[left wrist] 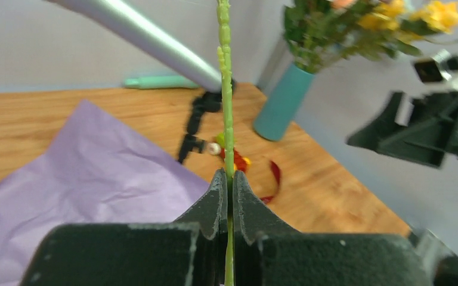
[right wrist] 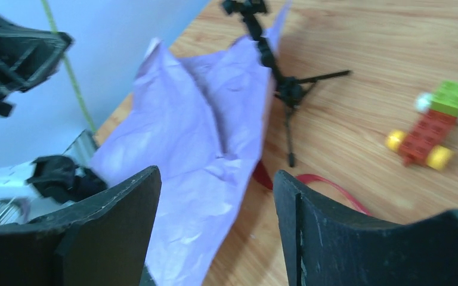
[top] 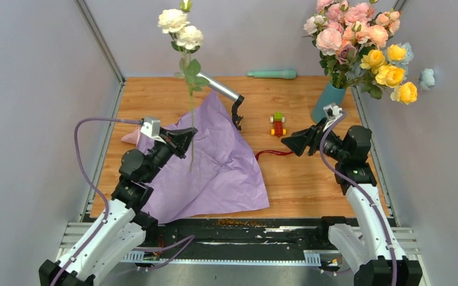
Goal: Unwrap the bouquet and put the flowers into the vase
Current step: Pick up the fake flower from the wrapping paper.
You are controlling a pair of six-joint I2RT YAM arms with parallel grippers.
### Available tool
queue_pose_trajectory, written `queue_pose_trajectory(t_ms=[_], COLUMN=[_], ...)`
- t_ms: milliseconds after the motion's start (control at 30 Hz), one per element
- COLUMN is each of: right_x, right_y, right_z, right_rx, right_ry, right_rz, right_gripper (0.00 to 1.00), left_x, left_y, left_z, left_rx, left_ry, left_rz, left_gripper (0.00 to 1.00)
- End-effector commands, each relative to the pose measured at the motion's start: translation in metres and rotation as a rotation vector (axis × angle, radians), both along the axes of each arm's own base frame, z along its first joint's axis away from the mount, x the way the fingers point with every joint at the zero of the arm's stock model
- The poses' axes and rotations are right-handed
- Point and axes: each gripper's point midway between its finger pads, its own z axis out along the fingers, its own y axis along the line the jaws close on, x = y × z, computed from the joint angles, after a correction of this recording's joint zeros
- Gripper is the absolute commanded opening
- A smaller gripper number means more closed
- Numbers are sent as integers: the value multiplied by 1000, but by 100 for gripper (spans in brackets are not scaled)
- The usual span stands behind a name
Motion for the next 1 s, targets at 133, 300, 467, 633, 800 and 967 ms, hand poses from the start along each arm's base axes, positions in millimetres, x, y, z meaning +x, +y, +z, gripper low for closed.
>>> queue_pose_trajectory(t_ms=[133, 300, 467, 633, 800, 967], right_x=[-36, -49, -49, -43, -46, -40], right_y=[61, 88, 101, 111, 118, 117], right_z=[92, 136, 150, 142, 147, 151], right_rx=[142, 213, 251, 246, 266, 289], right_ry=[-165, -245, -270, -234, -240, -235], right_rz=[267, 337, 332, 344, 364, 326], right_gripper=[73, 74, 75, 74, 73, 70], left_x=[-51, -74, -93, -105, -108, -106], left_y=[-75, -111, -138, -150, -153, -154], left_z=[38, 39, 29, 20, 12, 2], left_rx=[-44, -52, -79, -112, -125, -109], left_ry=[-117, -127, -104, -76, -56, -39], left_rz=[-281, -404, -492, -539, -544, -537], left_gripper=[0, 0, 0, 0, 0, 0])
